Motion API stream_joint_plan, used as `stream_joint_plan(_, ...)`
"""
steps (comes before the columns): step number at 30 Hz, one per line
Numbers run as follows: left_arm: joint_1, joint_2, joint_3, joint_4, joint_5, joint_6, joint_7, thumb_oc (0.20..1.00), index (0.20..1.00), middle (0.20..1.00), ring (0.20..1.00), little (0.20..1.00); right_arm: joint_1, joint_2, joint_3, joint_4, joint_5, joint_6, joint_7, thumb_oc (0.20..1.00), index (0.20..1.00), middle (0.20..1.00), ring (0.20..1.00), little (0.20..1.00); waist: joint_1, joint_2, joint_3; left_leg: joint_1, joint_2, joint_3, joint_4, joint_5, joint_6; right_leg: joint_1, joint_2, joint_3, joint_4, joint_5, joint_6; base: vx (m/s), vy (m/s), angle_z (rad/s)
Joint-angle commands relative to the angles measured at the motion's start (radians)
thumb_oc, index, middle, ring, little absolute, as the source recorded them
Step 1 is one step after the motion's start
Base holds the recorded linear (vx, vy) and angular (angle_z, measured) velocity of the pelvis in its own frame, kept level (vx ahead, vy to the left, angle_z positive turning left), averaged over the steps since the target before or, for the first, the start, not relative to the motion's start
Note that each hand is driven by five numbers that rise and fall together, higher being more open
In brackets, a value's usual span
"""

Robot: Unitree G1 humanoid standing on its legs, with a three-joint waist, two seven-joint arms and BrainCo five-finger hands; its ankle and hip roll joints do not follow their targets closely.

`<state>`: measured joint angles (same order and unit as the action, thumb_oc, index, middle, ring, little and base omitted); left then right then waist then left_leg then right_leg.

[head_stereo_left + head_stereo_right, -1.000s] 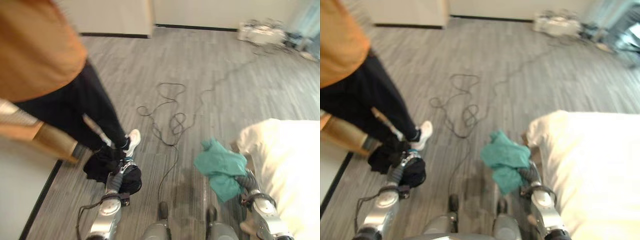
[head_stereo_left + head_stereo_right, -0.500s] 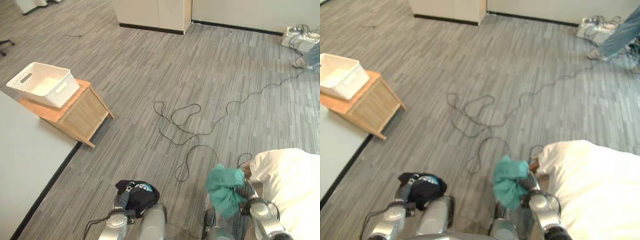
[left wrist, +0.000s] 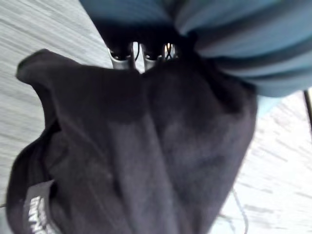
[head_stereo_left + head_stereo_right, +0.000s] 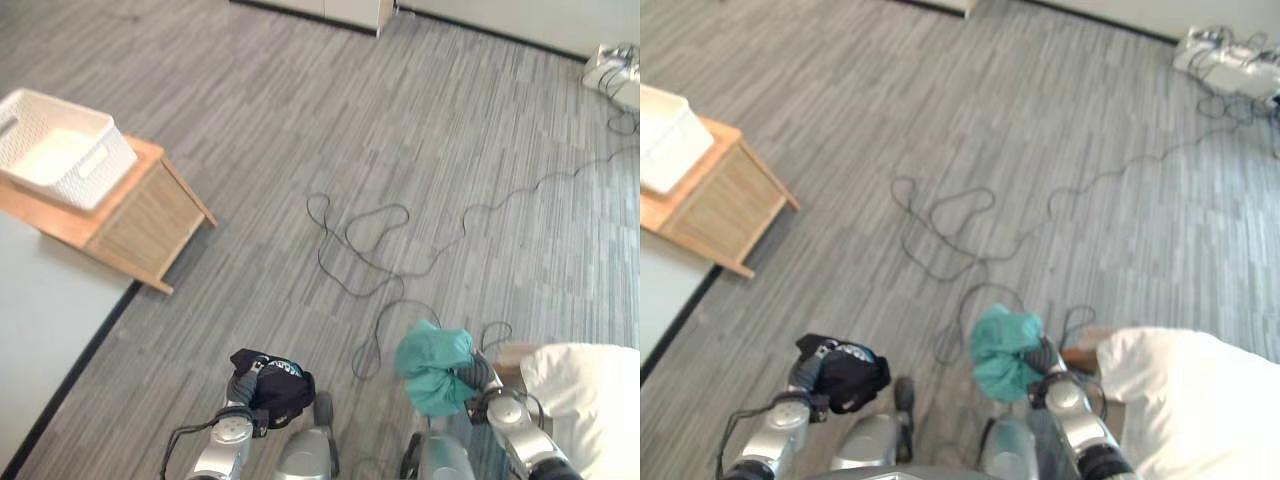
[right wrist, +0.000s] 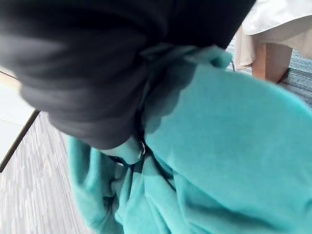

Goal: Tidy up the quilt and then pick up the clothes from the bed and put them into the laundry hamper.

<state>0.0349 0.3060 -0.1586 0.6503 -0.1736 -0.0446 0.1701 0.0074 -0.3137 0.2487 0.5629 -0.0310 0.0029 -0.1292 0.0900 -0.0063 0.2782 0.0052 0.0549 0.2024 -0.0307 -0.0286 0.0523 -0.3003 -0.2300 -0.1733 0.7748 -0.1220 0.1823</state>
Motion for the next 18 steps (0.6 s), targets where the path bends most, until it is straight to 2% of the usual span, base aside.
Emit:
stream_joint_plan(1, -0.035, 0.045, 0.011, -0.056, 0.03, -0.047, 0.024, 0.2, 0.2, 0.2, 0.2, 0.2, -0.036, -0.043, -0.045, -0.09, 0.009, -0.042, -0.016, 0.2, 0.2, 0.2, 0.2, 0.2, -0.04, 0.011, 0.017, 0.018, 0.018, -0.07, -0.044, 0.046, -0.073, 0.108, 0.119, -0.065, -0.314, 0.081, 0.002, 0.89, -0.133, 0.61)
stream_joint_plan(2, -0.051, 0.042, 0.01, -0.043, 0.042, -0.052, 0.025, 0.2, 0.2, 0.2, 0.2, 0.2, -0.018, -0.057, -0.065, -0.112, 0.017, -0.047, -0.027, 0.2, 0.2, 0.2, 0.2, 0.2, -0.077, 0.003, 0.016, 0.078, 0.009, -0.108, -0.057, -0.006, -0.104, 0.08, 0.097, -0.06, -0.589, 0.093, -0.001, 0.46, -0.114, 0.85)
stream_joint_plan(3, -0.051, 0.041, 0.01, -0.043, 0.043, -0.052, 0.025, 0.2, 0.2, 0.2, 0.2, 0.2, -0.017, -0.057, -0.066, -0.113, 0.017, -0.047, -0.027, 0.2, 0.2, 0.2, 0.2, 0.2, -0.08, 0.005, 0.016, 0.076, 0.011, -0.111, -0.057, -0.003, -0.105, 0.086, 0.099, -0.064, -0.602, 0.101, -0.002, 0.72, -0.178, 1.33)
stream_joint_plan(4, -0.07, 0.034, 0.015, -0.027, 0.045, -0.056, 0.027, 0.2, 0.2, 0.2, 0.2, 0.2, -0.012, -0.061, -0.077, -0.122, 0.019, -0.044, -0.032, 0.2, 0.2, 0.2, 0.2, 0.2, -0.102, 0.01, 0.013, 0.099, 0.025, -0.131, -0.057, -0.037, -0.126, 0.055, 0.07, -0.047, -0.724, 0.142, 0.016, 0.77, -0.209, 1.23)
stream_joint_plan(5, -0.093, 0.02, 0.018, 0.005, 0.053, -0.059, 0.034, 0.2, 0.2, 0.2, 0.2, 0.2, -0.001, -0.067, -0.08, -0.132, 0.001, -0.034, -0.029, 0.2, 0.2, 0.2, 0.2, 0.2, -0.143, 0.014, 0.007, 0.168, 0.049, -0.167, -0.057, -0.096, -0.152, -0.019, 0.03, 0.035, -0.795, 0.196, 0.046, 0.78, -0.203, 1.23)
stream_joint_plan(6, -0.093, 0.019, 0.019, 0.006, 0.054, -0.06, 0.035, 0.2, 0.2, 0.2, 0.2, 0.2, -0.001, -0.068, -0.08, -0.132, 0.001, -0.034, -0.029, 0.2, 0.2, 0.2, 0.2, 0.2, -0.142, 0.019, 0.008, 0.173, 0.053, -0.165, -0.057, -0.101, -0.152, -0.016, 0.034, 0.035, -0.796, 0.194, 0.048, 0.92, -0.264, 1.0)
stream_joint_plan(7, -0.081, 0.009, 0.027, 0.026, 0.045, -0.068, 0.04, 0.2, 0.2, 0.2, 0.2, 0.2, -0.009, -0.077, -0.058, -0.125, -0.017, -0.031, -0.013, 0.2, 0.2, 0.2, 0.2, 0.2, -0.14, 0.001, -0.003, 0.233, 0.058, -0.186, -0.028, -0.125, -0.161, 0.012, 0.027, 0.015, -0.792, 0.24, 0.048, 0.58, -0.205, 0.97)
stream_joint_plan(8, -0.068, 0.003, 0.029, 0.023, 0.044, -0.071, 0.035, 0.2, 0.2, 0.2, 0.2, 0.2, -0.009, -0.086, -0.053, -0.124, -0.023, -0.031, -0.003, 0.2, 0.2, 0.2, 0.2, 0.2, -0.134, 0.009, -0.001, 0.231, 0.079, -0.199, 0.071, -0.108, -0.175, 0.036, 0.031, 0.004, -0.765, 0.238, 0.034, 0.73, -0.306, 0.77)
stream_joint_plan(9, -0.058, -0.002, 0.042, 0.019, 0.022, -0.074, 0.033, 0.2, 0.2, 0.2, 0.2, 0.2, -0.012, -0.094, -0.044, -0.123, -0.017, -0.036, 0.0, 0.2, 0.2, 0.2, 0.2, 0.2, -0.128, 0.011, -0.005, 0.196, 0.093, -0.189, 0.196, -0.054, -0.181, 0.067, 0.042, -0.01, -0.758, 0.235, 0.012, 0.34, -0.18, 0.3)
stream_joint_plan(10, -0.058, -0.001, 0.042, 0.019, 0.022, -0.074, 0.033, 0.2, 0.2, 0.2, 0.2, 0.2, -0.013, -0.094, -0.043, -0.123, -0.017, -0.036, 0.0, 0.2, 0.2, 0.2, 0.2, 0.2, -0.132, 0.008, -0.007, 0.191, 0.089, -0.193, 0.196, -0.051, -0.181, 0.065, 0.038, -0.011, -0.759, 0.237, 0.012, 0.3, -0.247, 0.28)
stream_joint_plan(11, -0.05, -0.002, 0.058, 0.023, -0.013, -0.078, 0.029, 0.2, 0.2, 0.2, 0.2, 0.2, -0.026, -0.108, -0.039, -0.114, -0.017, -0.038, 0.006, 0.2, 0.2, 0.2, 0.2, 0.2, -0.11, -0.001, 0.0, 0.117, 0.104, -0.197, 0.398, 0.022, -0.183, 0.117, 0.054, -0.025, -0.761, 0.226, -0.022, 0.41, -0.464, 0.63)
stream_joint_plan(12, -0.03, -0.007, 0.081, 0.012, -0.06, -0.086, 0.026, 0.2, 0.2, 0.2, 0.2, 0.2, -0.039, -0.142, -0.049, -0.128, -0.009, -0.035, 0.008, 0.2, 0.2, 0.2, 0.2, 0.2, -0.055, -0.036, 0.034, -0.068, 0.096, -0.214, 0.708, 0.07, -0.145, 0.222, 0.069, -0.047, -0.788, 0.185, -0.08, 0.41, -0.461, 0.5)
stream_joint_plan(13, -0.03, -0.007, 0.081, 0.012, -0.061, -0.085, 0.026, 0.2, 0.2, 0.2, 0.2, 0.2, -0.039, -0.141, -0.049, -0.128, -0.009, -0.035, 0.008, 0.2, 0.2, 0.2, 0.2, 0.2, -0.058, -0.039, 0.032, -0.074, 0.091, -0.216, 0.708, 0.074, -0.144, 0.219, 0.064, -0.05, -0.789, 0.187, -0.079, 0.42, -0.421, 0.35)
stream_joint_plan(14, -0.023, -0.01, 0.087, 0.011, -0.078, -0.091, 0.025, 0.2, 0.2, 0.2, 0.2, 0.2, -0.055, -0.157, -0.056, -0.133, 0.005, -0.038, 0.006, 0.2, 0.2, 0.2, 0.2, 0.2, -0.022, -0.049, 0.045, -0.138, 0.066, -0.212, 0.772, 0.046, -0.138, 0.273, 0.076, -0.051, -0.811, 0.161, -0.088, 0.31, -0.148, 0.12)
stream_joint_plan(15, -0.022, -0.012, 0.091, 0.015, -0.08, -0.089, 0.026, 0.2, 0.2, 0.2, 0.2, 0.2, -0.069, -0.164, -0.059, -0.133, 0.016, -0.037, 0.008, 0.2, 0.2, 0.2, 0.2, 0.2, 0.0, -0.058, 0.048, -0.19, 0.028, -0.206, 0.78, 0.024, -0.135, 0.309, 0.08, -0.049, -0.83, 0.138, -0.088, 0.66, -0.191, 0.24)
stream_joint_plan(16, -0.012, -0.019, 0.097, 0.016, -0.086, -0.082, 0.029, 0.2, 0.2, 0.2, 0.2, 0.2, -0.08, -0.166, -0.064, -0.134, 0.045, -0.045, 0.008, 0.2, 0.2, 0.2, 0.2, 0.2, 0.05, -0.06, 0.039, -0.273, -0.011, -0.178, 0.716, -0.009, -0.135, 0.378, 0.099, -0.044, -0.848, 0.091, -0.084, 0.49, -0.083, -0.01)
stream_joint_plan(17, -0.013, -0.019, 0.097, 0.016, -0.086, -0.082, 0.029, 0.2, 0.2, 0.2, 0.2, 0.2, -0.08, -0.166, -0.065, -0.134, 0.045, -0.045, 0.008, 0.2, 0.2, 0.2, 0.2, 0.2, 0.049, -0.065, 0.036, -0.274, -0.016, -0.176, 0.709, -0.001, -0.134, 0.374, 0.094, -0.044, -0.848, 0.093, -0.083, 0.56, -0.057, -0.2)
stream_joint_plan(18, -0.002, -0.022, 0.103, 0.014, -0.092, -0.082, 0.03, 0.2, 0.2, 0.2, 0.2, 0.2, -0.082, -0.174, -0.069, -0.13, 0.045, -0.051, 0.007, 0.2, 0.2, 0.2, 0.2, 0.2, 0.073, -0.064, 0.025, -0.283, -0.031, -0.15, 0.605, -0.003, -0.124, 0.397, 0.105, -0.047, -0.848, 0.07, -0.08, 0.66, -0.025, -0.3)
